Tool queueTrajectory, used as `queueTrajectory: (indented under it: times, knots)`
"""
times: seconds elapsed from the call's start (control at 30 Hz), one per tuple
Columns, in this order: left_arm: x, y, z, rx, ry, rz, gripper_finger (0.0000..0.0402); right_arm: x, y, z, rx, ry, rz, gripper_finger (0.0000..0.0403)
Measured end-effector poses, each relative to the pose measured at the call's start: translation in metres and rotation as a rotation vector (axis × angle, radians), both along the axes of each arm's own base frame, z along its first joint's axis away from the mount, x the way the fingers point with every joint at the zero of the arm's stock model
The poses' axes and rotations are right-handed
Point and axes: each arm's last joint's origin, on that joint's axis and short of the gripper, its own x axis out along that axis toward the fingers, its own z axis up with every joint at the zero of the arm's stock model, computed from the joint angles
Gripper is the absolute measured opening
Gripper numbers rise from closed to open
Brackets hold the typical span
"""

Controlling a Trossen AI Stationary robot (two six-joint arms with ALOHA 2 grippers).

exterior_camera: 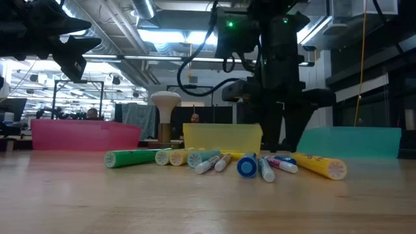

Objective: Pick & Place Markers
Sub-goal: Put the blue marker into the yellow bin

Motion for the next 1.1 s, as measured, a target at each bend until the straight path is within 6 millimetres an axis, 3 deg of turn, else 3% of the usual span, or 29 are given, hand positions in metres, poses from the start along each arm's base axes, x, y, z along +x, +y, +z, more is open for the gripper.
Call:
queueTrajectory:
  times: [1.1]
  knots:
    - [0.0, 0.0, 0.0, 0.0, 0.0, 0.0, 0.0143, 0.005, -0.002, -0.012, -0.073, 0.002, 0.013, 0.0162]
